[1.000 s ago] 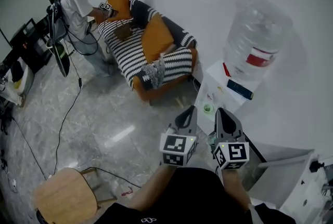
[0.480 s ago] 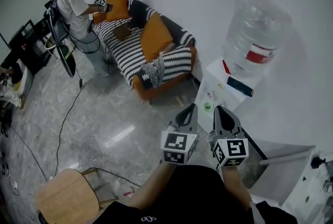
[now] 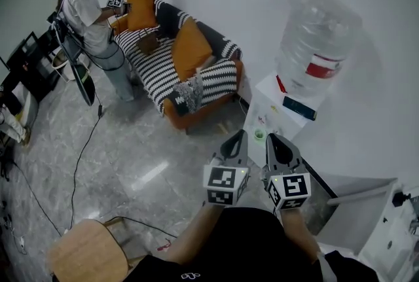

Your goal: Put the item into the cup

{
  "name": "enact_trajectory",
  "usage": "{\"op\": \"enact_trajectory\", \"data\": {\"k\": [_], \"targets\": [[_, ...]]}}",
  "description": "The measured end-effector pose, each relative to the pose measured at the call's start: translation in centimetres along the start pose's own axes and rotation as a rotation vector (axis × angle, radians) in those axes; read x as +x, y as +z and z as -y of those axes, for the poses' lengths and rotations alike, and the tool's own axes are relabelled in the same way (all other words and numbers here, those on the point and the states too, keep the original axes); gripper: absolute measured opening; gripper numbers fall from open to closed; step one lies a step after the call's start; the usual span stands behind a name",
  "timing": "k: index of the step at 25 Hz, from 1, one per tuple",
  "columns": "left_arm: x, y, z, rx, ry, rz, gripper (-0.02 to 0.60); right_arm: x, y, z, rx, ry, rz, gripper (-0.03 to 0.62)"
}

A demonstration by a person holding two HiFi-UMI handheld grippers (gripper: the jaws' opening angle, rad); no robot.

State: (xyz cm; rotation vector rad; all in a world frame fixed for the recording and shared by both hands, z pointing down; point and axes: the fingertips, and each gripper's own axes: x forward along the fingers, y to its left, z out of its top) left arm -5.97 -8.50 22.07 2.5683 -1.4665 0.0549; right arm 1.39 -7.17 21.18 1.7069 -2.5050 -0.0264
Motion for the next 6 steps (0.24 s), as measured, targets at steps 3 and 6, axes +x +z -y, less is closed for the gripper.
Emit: {"op": "enact_trajectory", "data": {"k": [3,6], "targets": [[0.44,-0.04,0.36,0.007,-0.015,-0.002,0.012,0.08,-0.08,0.59,0.004,-0.012,0.0,0.011],[0.75,-0.09,0.45,0.009,-0.02,-0.005,0.012,0.22,-0.28,0.88,0.005,-0.018,-0.004,0.011]]}}
